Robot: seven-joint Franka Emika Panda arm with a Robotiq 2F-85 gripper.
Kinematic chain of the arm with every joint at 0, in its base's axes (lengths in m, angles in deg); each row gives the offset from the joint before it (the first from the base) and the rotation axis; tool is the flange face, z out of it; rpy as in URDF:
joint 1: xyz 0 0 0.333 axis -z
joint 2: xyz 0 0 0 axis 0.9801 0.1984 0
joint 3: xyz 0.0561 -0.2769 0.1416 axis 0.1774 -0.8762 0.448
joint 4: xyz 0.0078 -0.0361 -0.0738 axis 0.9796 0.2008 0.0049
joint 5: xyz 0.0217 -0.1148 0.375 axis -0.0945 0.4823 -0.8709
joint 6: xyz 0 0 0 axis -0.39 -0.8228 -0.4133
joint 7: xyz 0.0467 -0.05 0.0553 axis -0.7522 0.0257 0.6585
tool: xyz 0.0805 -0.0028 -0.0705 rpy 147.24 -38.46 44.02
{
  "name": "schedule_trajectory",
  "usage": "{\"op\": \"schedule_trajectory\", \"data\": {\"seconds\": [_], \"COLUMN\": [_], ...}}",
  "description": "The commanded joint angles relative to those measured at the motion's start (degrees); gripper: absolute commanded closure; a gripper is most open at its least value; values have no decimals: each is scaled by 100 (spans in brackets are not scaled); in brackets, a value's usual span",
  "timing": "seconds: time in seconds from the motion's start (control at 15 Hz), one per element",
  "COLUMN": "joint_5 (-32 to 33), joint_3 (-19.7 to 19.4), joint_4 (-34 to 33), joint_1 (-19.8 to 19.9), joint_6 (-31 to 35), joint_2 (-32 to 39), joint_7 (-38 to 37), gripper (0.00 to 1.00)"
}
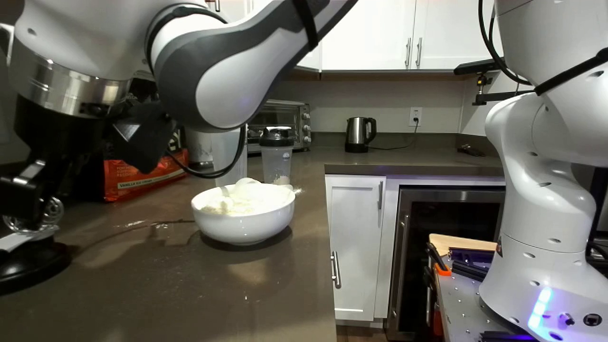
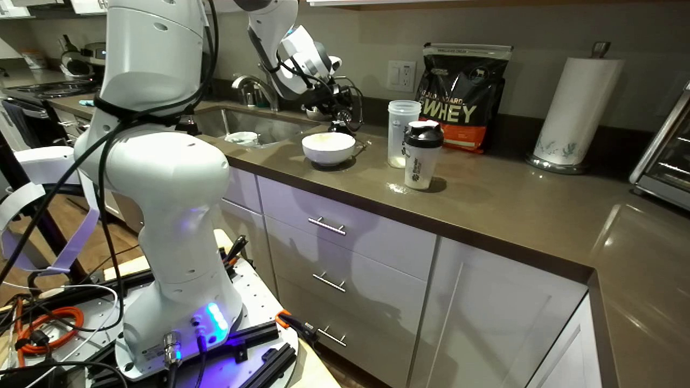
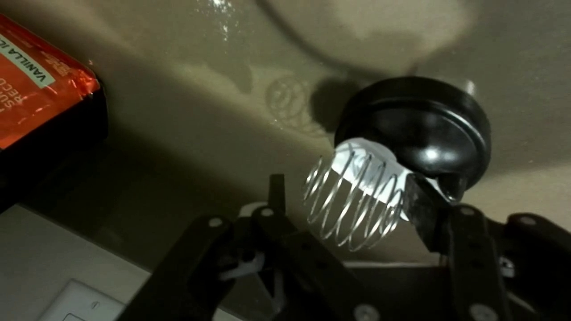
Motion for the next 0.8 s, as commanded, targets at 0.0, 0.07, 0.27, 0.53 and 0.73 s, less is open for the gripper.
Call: {"op": "schedule_trajectory", "data": {"seconds": [0.0, 0.07, 0.27, 0.53, 0.73], "joint_5": [-13, -22, -41, -54, -50], "joint_3": [-25, -21, -10, 3, 5], "joint_4": [-30, -26, -1, 40, 71], "joint_1": [9, 13, 16, 14, 13], "joint_6": [138, 139, 131, 127, 129], "joint_2": [23, 21, 3, -24, -59], "joint_7": [-179, -202, -249, -282, -294], "gripper": [34, 35, 34, 51, 61]}}
